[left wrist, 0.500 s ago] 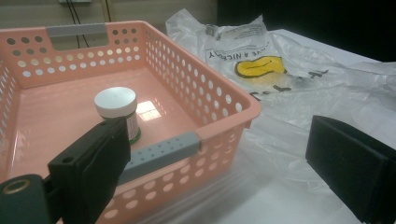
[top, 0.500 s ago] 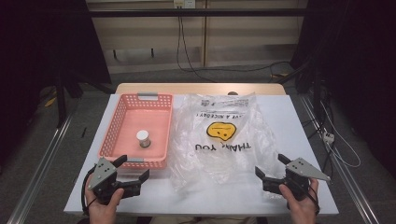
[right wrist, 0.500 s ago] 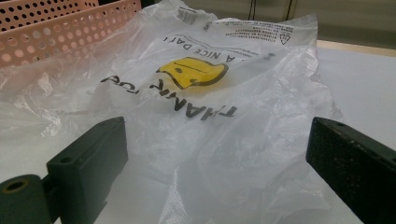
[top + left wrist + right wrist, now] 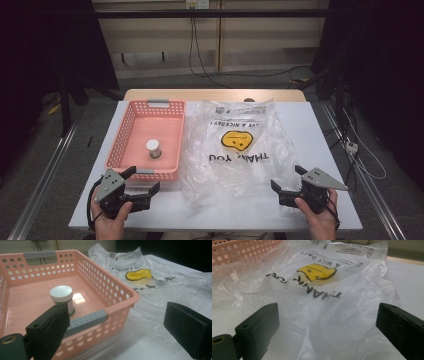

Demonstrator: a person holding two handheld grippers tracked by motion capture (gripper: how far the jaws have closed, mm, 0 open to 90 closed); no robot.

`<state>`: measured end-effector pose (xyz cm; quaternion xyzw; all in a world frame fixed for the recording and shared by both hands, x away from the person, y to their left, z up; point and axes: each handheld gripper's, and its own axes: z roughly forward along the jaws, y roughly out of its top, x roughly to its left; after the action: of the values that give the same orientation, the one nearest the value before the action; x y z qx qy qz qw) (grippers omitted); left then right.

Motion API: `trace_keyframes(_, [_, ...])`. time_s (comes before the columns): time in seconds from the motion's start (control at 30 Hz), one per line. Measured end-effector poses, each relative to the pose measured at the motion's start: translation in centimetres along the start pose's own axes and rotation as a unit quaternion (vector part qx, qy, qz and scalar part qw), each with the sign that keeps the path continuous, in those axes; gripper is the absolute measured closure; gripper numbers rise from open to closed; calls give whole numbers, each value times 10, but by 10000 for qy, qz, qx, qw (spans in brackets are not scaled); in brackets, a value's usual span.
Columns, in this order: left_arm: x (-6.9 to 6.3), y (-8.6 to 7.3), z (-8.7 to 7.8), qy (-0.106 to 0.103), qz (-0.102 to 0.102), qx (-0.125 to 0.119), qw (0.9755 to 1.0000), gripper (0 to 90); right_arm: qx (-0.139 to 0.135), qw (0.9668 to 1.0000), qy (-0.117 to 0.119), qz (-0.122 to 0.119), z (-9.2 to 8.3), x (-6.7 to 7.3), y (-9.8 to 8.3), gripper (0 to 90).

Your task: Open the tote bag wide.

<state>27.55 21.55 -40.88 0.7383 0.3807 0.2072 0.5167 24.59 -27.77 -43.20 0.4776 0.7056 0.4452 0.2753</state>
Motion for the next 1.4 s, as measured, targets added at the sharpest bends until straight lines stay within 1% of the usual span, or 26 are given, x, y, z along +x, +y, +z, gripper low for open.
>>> trace_keyframes(0.07, [0,0,0,-7,-1,13,10000,62,24,10000,78,-46,1,1,0,47])
trace_keyframes(0.17, [0,0,0,-25,8,18,10000,63,75,9999,131,-32,4,4,1,43])
trace_keyframes(0.2, [1,0,0,-23,18,21,10000,63,88,9999,114,-78,5,5,2,43])
trace_keyframes(0.23, [0,-1,0,-15,3,32,10000,63,125,9998,138,-65,6,7,3,46])
trace_keyframes(0.3, [0,-1,0,-37,15,45,10000,63,204,9994,246,-117,8,9,6,51])
trace_keyframes(0.4, [-1,-1,1,-80,52,54,9999,63,292,9987,378,-204,11,10,10,87])
trace_keyframes(0.43, [-1,-1,1,-81,56,57,9999,63,330,9985,405,-171,12,11,12,84])
trace_keyframes(0.57, [-1,-1,2,-68,21,67,10000,62,354,9976,528,-265,14,16,17,83])
trace_keyframes(0.6, [0,-1,2,-62,68,81,9999,62,384,9972,574,-290,15,18,18,83])
trace_keyframes(0.67, [-1,-1,3,-59,29,102,9999,63,471,9958,671,-403,17,22,19,82])
trace_keyframes(0.7, [-1,-1,3,-68,48,109,9999,62,521,9948,746,-460,19,24,20,82])
trace_keyframes(0.8, [-1,-1,2,-68,65,114,9999,63,666,9923,917,-503,24,28,25,76])
trace_keyframes(0.9, [0,-2,2,-68,66,126,9999,62,695,9906,1045,-550,26,34,30,66])
trace_keyframes(1.0, [0,-2,1,-87,52,91,9999,63,878,9874,1106,-709,31,42,36,72])
trace_keyframes(1.07, [1,-2,0,-93,69,97,9999,63,929,9855,1118,-873,35,48,40,96])
trace_keyframes(1.13, [1,-2,1,-110,73,113,9998,64,1012,9824,1224,-982,39,54,45,111])
trace_keyframes(1.17, [0,-2,1,-115,97,123,9998,64,1064,9798,1301,-1088,42,58,48,115])
trace_keyframes(1.2, [0,-2,2,-133,132,129,9997,64,1068,9772,1429,-1153,44,60,51,136])
trace_keyframes(1.23, [0,-2,2,-149,140,123,9997,66,1067,9749,1567,-1167,47,62,53,158])
trace_keyframes(1.27, [0,-2,2,-149,140,123,9997,67,1067,9734,1653,-1172,49,63,55,163])
trace_keyframes(1.3, [0,-2,2,-161,173,117,9997,67,1126,9708,1742,-1202,53,66,58,165])
trace_keyframes(1.33, [-1,-2,2,-170,184,112,9996,67,1191,9693,1751,-1250,56,67,60,167])
trace_keyframes(1.37, [-1,-1,2,-195,175,112,9996,68,1307,9667,1755,-1331,61,70,61,169])
trace_keyframes(1.4, [-1,-1,2,-195,175,112,9996,72,1307,9667,1755,-1331,61,70,61,169])
